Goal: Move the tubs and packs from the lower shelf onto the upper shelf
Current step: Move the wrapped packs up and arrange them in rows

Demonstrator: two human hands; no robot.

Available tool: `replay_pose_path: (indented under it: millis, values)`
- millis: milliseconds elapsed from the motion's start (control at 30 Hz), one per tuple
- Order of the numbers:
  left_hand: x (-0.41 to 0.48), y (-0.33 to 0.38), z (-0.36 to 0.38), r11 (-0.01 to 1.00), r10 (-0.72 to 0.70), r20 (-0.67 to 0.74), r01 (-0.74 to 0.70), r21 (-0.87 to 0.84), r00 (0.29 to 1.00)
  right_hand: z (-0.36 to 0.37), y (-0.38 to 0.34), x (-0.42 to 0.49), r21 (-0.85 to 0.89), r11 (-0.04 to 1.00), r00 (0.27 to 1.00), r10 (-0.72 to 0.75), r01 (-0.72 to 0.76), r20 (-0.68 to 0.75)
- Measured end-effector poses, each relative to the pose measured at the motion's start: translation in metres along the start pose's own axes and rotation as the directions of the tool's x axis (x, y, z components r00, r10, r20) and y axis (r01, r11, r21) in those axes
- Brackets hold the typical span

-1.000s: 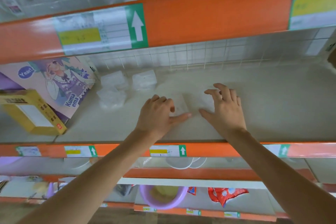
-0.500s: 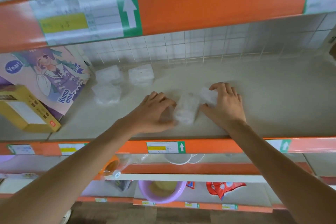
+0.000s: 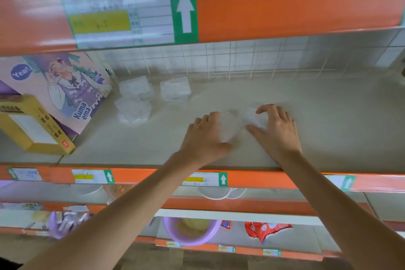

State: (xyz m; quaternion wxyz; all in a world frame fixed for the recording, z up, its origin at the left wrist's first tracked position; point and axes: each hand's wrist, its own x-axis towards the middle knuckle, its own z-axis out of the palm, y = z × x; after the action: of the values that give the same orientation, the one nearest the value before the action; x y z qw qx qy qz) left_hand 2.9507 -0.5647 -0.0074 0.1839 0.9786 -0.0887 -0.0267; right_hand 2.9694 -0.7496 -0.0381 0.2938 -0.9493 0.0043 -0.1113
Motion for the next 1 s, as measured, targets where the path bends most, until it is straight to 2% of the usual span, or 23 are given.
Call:
replay_pose_path:
  millis: [100,267,567,767,1000]
  values:
    - [0.005,-0.021,-0.014,0.998,-0.013,0.042,0.010,0.065,0.999,-0.002,0.000,0.000,0.032,0.999,1.000,0.007,-0.007,0.004]
    - [0.007,-0.033,-0.020,1.000,0.021,0.134,-0.024,0.016,0.991,-0.004,-0.001,0.000,0.039,0.999,1.000,0.022,-0.022,-0.001]
    - [-0.006,-0.044,-0.012,0.992,0.091,-0.007,-0.092,-0.083,0.996,-0.007,-0.006,-0.002,-0.025,1.000,0.998,0.006,-0.004,0.059]
    - [-0.017,-0.040,-0.012,0.991,0.056,-0.022,-0.058,-0.122,0.998,-0.023,-0.010,-0.014,-0.048,0.999,0.990,0.008,-0.001,0.140]
    - [-0.049,-0.022,-0.038,0.983,0.069,-0.107,-0.086,-0.161,0.992,-0.068,-0.020,-0.044,-0.028,0.995,0.991,-0.088,0.091,0.100]
